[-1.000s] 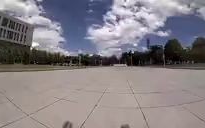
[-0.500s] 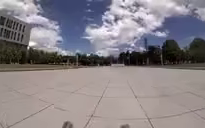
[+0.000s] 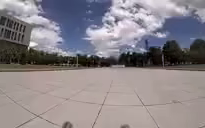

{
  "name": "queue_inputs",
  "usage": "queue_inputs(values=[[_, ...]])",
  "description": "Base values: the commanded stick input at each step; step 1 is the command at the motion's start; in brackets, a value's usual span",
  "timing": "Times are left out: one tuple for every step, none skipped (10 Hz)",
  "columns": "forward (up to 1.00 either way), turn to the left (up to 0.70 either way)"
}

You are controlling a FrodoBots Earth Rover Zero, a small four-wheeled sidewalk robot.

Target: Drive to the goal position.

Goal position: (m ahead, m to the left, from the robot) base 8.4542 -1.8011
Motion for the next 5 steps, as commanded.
queue_inputs(values=[[0.70,-0.01],[0.70,-0.02],[0.70,-0.02],[0.70,-0.02],[0.70,-0.02]])
